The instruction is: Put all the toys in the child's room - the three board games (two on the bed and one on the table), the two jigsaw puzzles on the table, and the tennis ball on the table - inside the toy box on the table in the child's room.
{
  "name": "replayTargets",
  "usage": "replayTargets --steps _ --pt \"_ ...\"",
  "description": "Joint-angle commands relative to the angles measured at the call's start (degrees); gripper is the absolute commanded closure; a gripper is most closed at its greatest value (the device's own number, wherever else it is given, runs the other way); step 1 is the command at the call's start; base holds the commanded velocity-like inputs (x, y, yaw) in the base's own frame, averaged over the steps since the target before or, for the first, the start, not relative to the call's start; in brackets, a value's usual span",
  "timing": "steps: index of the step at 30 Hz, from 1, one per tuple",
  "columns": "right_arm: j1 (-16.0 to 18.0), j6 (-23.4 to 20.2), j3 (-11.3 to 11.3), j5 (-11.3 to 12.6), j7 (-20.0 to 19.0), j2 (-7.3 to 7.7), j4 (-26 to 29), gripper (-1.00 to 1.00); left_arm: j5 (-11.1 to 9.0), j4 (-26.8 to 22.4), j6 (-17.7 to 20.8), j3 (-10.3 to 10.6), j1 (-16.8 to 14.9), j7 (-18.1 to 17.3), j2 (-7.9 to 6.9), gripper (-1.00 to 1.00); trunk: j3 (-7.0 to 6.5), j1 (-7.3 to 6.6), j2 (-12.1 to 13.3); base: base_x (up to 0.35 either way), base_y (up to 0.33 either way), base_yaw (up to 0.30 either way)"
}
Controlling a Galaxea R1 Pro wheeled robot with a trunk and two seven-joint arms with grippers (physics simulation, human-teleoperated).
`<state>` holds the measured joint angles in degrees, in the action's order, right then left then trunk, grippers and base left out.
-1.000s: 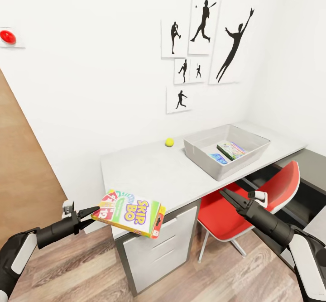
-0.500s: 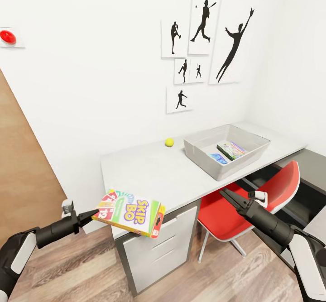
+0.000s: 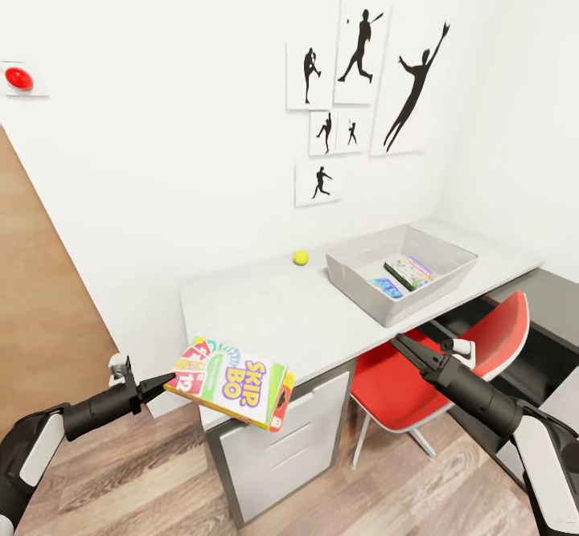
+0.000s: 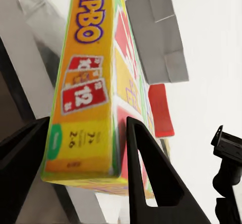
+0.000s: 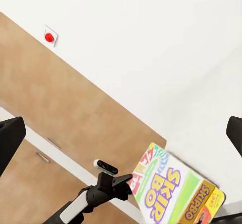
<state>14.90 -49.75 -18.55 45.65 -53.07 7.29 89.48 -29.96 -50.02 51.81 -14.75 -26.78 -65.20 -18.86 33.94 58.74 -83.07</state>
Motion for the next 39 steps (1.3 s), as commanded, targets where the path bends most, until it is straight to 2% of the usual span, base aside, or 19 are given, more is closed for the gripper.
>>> replayTargets --steps 1,3,12,21,24,29,33,39 --pt "0.0 -0.3 -0.1 0.1 -0.1 0.00 0.0 -1.00 0.0 0.0 0.2 0.0 0.0 -0.1 0.00 1.00 -0.13 -0.23 0.4 0.000 0.000 0.000" --pt "0.0 -0.3 -0.1 0.1 -0.1 0.00 0.0 -1.00 0.0 0.0 0.2 0.0 0.0 -0.1 -0.03 1.00 -0.49 -0.67 1.2 0.000 0.000 0.000" --pt "0.0 -0.3 0.0 0.1 -0.1 0.01 0.0 -1.00 0.0 0.0 0.2 0.0 0.0 -0.2 -0.04 1.00 -0.49 -0.67 1.2 0.000 0.000 0.000" --pt "0.1 -0.3 0.1 0.1 0.0 0.06 -0.1 -1.00 0.0 0.0 0.3 0.0 0.0 -0.3 -0.13 1.00 -2.11 -2.65 4.8 0.000 0.000 0.000" --pt "0.1 -0.3 0.2 0.0 0.1 0.17 -1.2 -1.00 0.0 0.0 0.9 0.0 0.0 -0.3 -0.16 1.00 -2.64 -3.30 6.0 0.000 0.000 0.000" --pt "0.1 -0.3 0.3 0.0 0.1 0.34 -2.4 -1.00 0.0 -0.4 3.4 -0.1 0.0 -0.4 -0.37 1.00 -2.64 -3.30 6.0 0.000 0.000 0.000" --pt "0.1 -0.3 0.3 0.0 0.2 0.37 -2.6 -1.00 0.0 -2.6 7.3 0.0 -0.1 -0.4 -1.66 1.00 -3.18 -3.96 7.2 0.000 0.000 0.000" --pt "0.1 -0.3 0.3 0.0 0.3 0.34 -2.6 -1.00 -0.1 -3.4 8.2 0.1 -0.1 -1.4 -3.82 1.00 -4.26 -5.28 9.6 0.000 0.000 0.000"
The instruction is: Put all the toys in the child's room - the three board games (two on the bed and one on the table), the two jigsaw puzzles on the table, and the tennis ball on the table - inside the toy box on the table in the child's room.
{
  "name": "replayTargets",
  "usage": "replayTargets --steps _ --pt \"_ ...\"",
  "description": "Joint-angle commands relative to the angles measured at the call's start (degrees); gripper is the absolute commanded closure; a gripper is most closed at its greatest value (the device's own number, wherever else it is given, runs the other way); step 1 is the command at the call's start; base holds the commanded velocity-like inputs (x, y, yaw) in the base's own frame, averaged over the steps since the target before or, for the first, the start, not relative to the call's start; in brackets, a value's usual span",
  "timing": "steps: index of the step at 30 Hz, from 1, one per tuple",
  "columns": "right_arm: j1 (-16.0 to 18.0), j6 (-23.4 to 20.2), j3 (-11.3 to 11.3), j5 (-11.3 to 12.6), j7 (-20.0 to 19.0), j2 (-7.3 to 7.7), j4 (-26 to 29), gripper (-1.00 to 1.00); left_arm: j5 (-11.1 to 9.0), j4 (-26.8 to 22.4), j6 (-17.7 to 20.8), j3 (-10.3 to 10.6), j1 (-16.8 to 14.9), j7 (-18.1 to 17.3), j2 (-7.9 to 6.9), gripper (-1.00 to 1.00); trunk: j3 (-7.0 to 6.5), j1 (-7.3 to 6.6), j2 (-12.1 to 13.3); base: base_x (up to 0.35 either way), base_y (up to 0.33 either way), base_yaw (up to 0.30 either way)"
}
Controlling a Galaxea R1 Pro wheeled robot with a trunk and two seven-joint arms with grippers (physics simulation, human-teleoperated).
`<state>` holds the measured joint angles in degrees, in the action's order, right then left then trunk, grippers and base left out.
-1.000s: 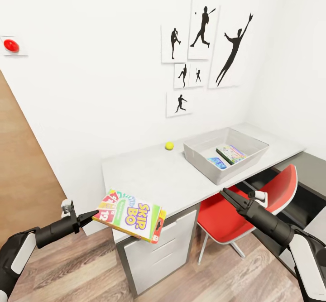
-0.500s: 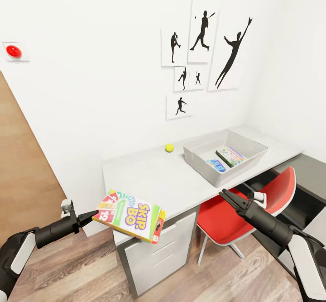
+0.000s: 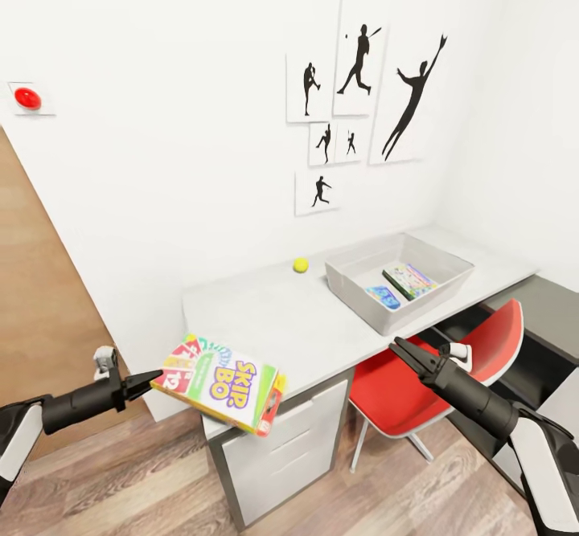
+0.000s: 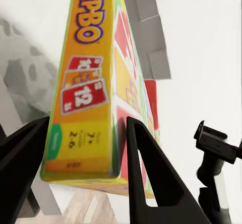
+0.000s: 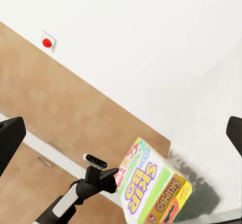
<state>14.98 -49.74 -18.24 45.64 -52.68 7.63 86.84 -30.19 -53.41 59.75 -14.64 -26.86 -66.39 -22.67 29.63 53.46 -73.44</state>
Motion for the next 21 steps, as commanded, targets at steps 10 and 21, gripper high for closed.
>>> replayTargets --steps 10,21 --pt "0.0 -0.3 0.0 0.2 -0.1 0.00 0.0 -1.00 0.7 -0.1 0.2 0.7 0.0 -18.6 -5.13 1.00 -1.74 -2.20 4.0 0.000 0.000 0.000" --pt "0.0 1.3 -0.1 0.1 -0.3 -0.37 0.0 -1.00 0.7 0.0 0.2 2.7 0.0 -22.0 -7.24 1.00 -3.72 -4.62 8.4 0.000 0.000 0.000"
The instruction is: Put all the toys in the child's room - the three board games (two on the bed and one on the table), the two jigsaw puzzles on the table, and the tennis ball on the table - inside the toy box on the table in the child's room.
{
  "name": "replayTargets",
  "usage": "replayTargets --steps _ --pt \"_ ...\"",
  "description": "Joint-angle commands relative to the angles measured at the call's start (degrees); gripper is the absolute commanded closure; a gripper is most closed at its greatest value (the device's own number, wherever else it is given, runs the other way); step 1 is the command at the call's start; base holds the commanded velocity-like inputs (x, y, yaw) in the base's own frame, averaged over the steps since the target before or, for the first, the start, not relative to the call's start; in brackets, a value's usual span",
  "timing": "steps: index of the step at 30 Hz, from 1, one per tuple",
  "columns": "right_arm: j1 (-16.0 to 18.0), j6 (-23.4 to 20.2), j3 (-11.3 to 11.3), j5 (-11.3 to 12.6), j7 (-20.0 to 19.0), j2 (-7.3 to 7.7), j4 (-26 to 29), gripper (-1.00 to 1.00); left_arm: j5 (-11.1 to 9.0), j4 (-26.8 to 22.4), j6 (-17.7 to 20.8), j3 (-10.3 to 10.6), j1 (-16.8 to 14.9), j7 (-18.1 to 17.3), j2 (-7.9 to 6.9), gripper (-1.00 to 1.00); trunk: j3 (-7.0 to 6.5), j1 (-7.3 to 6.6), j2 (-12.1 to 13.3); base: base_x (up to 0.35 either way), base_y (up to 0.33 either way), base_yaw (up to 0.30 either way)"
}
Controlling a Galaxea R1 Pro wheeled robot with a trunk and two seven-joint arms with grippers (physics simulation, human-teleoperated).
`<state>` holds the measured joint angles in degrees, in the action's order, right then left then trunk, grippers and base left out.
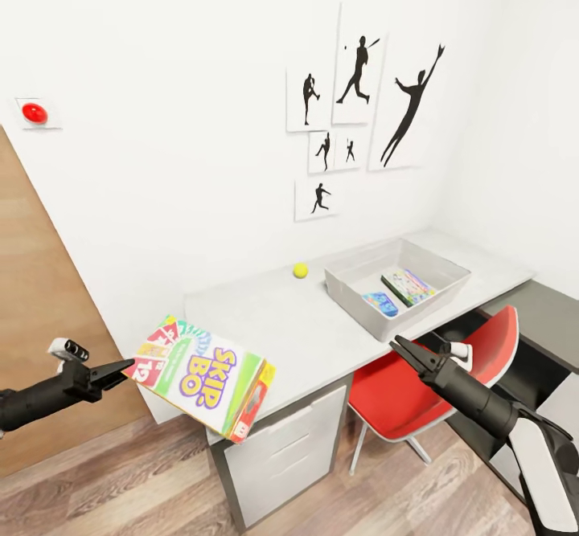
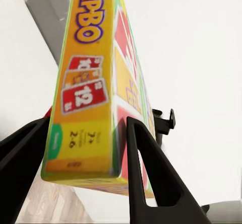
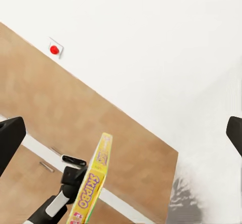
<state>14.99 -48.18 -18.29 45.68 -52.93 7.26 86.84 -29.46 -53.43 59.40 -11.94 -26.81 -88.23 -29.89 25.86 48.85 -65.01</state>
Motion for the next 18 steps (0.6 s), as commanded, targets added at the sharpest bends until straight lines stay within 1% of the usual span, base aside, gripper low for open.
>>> replayTargets --steps 1,5,18 --pt "0.0 0.9 -0.1 0.2 -0.2 0.11 0.0 -1.00 -0.1 0.0 0.6 0.8 0.0 -0.2 -0.05 1.00 -0.13 -0.23 0.4 0.000 0.000 0.000" --pt "0.0 2.0 0.1 0.3 -0.1 0.16 0.0 -1.00 -0.2 0.0 0.6 1.5 -0.1 -0.2 -0.07 1.00 -0.84 -1.10 2.0 0.000 0.000 0.000" --pt "0.0 2.6 -0.1 0.2 -0.3 -0.08 -0.6 -1.00 0.1 0.0 0.6 1.6 -0.1 -0.2 -0.06 1.00 -3.18 -3.96 7.2 0.000 0.000 0.000"
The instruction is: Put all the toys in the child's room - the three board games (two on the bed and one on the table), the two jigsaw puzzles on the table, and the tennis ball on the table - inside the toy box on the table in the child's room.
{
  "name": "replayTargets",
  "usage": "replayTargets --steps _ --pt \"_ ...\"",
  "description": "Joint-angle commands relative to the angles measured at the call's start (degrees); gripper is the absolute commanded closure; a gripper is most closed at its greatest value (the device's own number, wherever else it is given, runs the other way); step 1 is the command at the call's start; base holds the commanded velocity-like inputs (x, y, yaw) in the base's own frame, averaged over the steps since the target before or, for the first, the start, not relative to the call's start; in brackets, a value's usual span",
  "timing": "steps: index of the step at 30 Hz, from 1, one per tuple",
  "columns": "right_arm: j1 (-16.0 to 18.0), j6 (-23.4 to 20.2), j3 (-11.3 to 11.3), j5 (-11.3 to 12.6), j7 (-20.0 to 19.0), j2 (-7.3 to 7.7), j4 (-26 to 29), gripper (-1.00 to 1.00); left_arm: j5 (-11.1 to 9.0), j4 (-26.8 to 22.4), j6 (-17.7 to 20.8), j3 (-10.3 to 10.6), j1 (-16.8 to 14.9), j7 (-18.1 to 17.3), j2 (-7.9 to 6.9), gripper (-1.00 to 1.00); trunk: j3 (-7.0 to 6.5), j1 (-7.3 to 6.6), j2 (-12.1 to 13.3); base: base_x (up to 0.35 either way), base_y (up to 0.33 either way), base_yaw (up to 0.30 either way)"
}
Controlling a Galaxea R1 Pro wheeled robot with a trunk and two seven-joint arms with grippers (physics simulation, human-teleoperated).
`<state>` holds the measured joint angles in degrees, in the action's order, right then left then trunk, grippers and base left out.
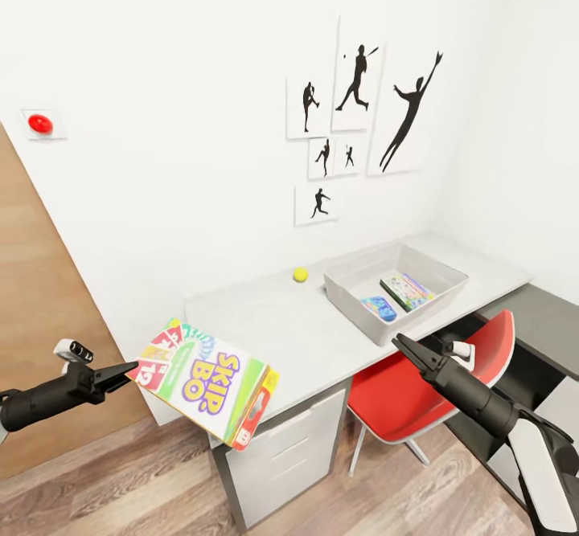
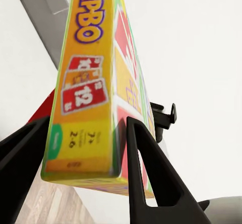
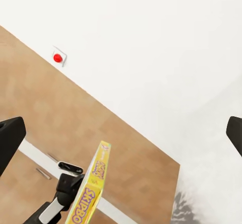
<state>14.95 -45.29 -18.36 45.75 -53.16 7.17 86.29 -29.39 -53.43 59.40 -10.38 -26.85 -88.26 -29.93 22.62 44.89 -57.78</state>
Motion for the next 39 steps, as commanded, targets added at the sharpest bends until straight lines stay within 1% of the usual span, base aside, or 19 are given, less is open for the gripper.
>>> replayTargets --steps 1,9,10,15,19,24,26,27,29,30,32,33,35,37,39 --pt "0.1 -0.3 -0.1 0.2 -0.1 0.01 0.0 -1.00 0.0 0.0 0.6 0.0 0.0 -0.2 -0.02 1.00 -0.12 -0.22 0.4 0.000 0.000 0.000" --pt "0.1 -0.3 -0.1 0.2 -0.1 -0.01 -0.3 -1.00 0.0 0.1 0.6 0.2 0.0 -0.2 -0.05 1.00 -1.56 -1.98 3.6 0.000 0.000 0.000" --pt "0.1 -0.2 -0.1 0.1 -0.1 0.09 -1.2 -1.00 0.0 0.1 0.6 0.1 0.0 -0.2 -0.07 1.00 -1.74 -2.20 4.0 0.000 0.000 0.000" --pt "0.1 -0.2 -0.2 0.1 -0.1 0.15 -1.6 -1.00 0.1 0.1 0.6 0.2 0.0 -0.2 -0.04 1.00 -2.63 -3.30 6.0 0.000 0.000 0.000" --pt "0.1 -0.3 -0.4 0.3 -0.1 0.46 -1.8 -1.00 0.1 0.1 0.6 0.1 0.0 -0.2 -0.04 1.00 -3.35 -4.18 7.6 0.000 0.000 0.000" --pt "0.1 -0.6 -0.7 0.0 0.5 0.87 -1.7 -1.00 0.1 0.1 0.6 0.2 0.0 -0.2 -0.04 1.00 -4.25 -5.27 9.6 0.000 0.000 0.000" --pt "0.1 -0.7 -0.8 0.1 0.4 1.36 -1.8 -1.00 0.1 0.1 0.6 0.2 0.0 -0.2 -0.04 1.00 -4.61 -5.71 10.4 0.000 0.000 0.000" --pt "0.1 -0.7 -0.8 0.1 0.4 2.03 -1.8 -1.00 0.1 0.1 0.6 0.2 0.0 -0.2 -0.04 1.00 -4.79 -5.93 10.8 0.000 0.000 0.000" --pt "0.1 -0.8 -0.9 0.4 0.2 4.22 -1.8 -1.00 0.1 0.1 0.6 0.2 0.0 -0.2 -0.01 1.00 -5.15 -6.37 11.6 0.000 0.000 0.000" --pt "0.1 -0.8 -1.0 0.5 0.1 4.81 -1.8 -1.00 0.1 0.1 0.6 0.2 0.0 -0.2 -0.02 1.00 -5.33 -6.59 12.0 0.000 0.000 0.000" --pt "0.0 -0.8 -1.1 0.6 -1.0 6.71 -1.8 -1.00 0.1 0.1 0.6 0.3 0.0 -0.2 -0.03 1.00 -5.69 -7.03 12.8 0.000 0.000 0.000" --pt "0.0 -0.8 -1.2 0.7 -1.6 7.01 -1.8 -1.00 0.1 0.1 0.6 0.3 0.0 -0.2 -0.03 1.00 -5.87 -7.25 13.2 0.000 0.000 0.000" --pt "0.0 -0.5 -1.5 0.5 -4.6 7.70 -1.8 -1.00 0.1 0.1 0.6 0.3 0.0 -0.2 -0.03 1.00 -6.22 -7.69 14.0 0.000 0.000 0.000" --pt "0.0 -0.3 -2.0 0.3 -7.0 7.89 -1.8 -1.00 0.1 0.1 0.6 0.3 0.0 -0.2 -0.04 1.00 -6.58 -8.13 14.8 0.000 0.000 0.000" --pt "0.0 -0.2 -2.4 0.3 -7.8 7.88 -1.9 -1.00 0.1 0.1 0.6 0.3 0.0 -0.2 -0.04 1.00 -6.94 -8.57 15.6 0.000 0.000 0.000"
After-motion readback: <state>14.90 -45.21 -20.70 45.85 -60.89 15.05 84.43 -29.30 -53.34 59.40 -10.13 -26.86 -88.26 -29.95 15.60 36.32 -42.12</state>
